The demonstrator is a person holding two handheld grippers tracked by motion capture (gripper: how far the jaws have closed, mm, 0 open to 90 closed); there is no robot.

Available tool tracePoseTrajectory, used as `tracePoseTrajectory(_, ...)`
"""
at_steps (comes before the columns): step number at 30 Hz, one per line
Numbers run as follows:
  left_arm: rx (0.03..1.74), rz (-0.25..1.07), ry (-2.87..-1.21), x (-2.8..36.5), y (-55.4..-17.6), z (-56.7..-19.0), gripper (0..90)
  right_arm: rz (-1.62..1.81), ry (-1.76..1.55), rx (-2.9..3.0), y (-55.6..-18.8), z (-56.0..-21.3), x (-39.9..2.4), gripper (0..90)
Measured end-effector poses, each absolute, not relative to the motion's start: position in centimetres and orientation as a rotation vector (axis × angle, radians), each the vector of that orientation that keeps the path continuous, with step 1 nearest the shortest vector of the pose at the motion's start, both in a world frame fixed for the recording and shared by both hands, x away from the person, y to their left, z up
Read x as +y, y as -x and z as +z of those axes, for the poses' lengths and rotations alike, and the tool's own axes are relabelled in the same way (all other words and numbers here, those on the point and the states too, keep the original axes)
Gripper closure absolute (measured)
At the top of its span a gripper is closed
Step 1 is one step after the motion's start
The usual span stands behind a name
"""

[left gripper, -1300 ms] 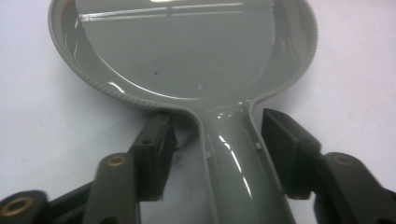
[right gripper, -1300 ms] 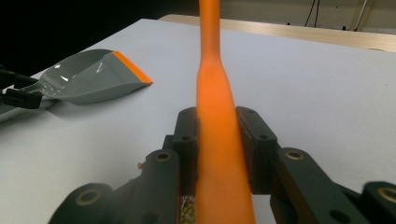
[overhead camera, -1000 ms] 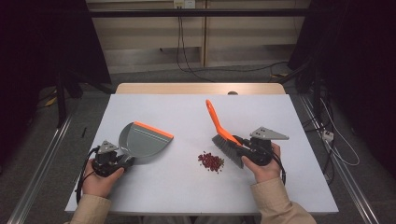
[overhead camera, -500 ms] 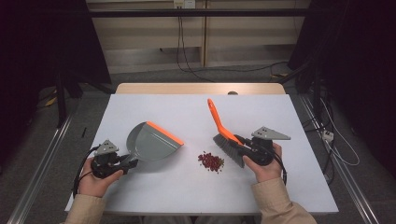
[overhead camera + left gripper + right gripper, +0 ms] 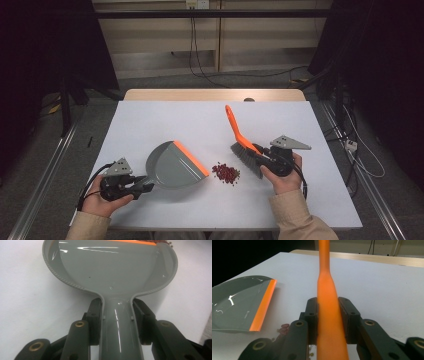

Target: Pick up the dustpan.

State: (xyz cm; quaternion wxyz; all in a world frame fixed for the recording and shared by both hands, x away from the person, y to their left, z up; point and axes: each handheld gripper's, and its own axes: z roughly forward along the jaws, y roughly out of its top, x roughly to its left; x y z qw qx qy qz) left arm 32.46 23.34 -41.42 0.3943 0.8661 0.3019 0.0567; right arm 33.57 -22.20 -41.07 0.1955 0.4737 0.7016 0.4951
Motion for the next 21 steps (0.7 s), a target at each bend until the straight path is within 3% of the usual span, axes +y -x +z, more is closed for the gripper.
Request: tracePoseTrajectory(21,0.640,0.068,-2.285,22.0,-31.5,-42.3,62.9,1.324,-1.327,1.970,-34.2,-42.1,-21.6,71.3)
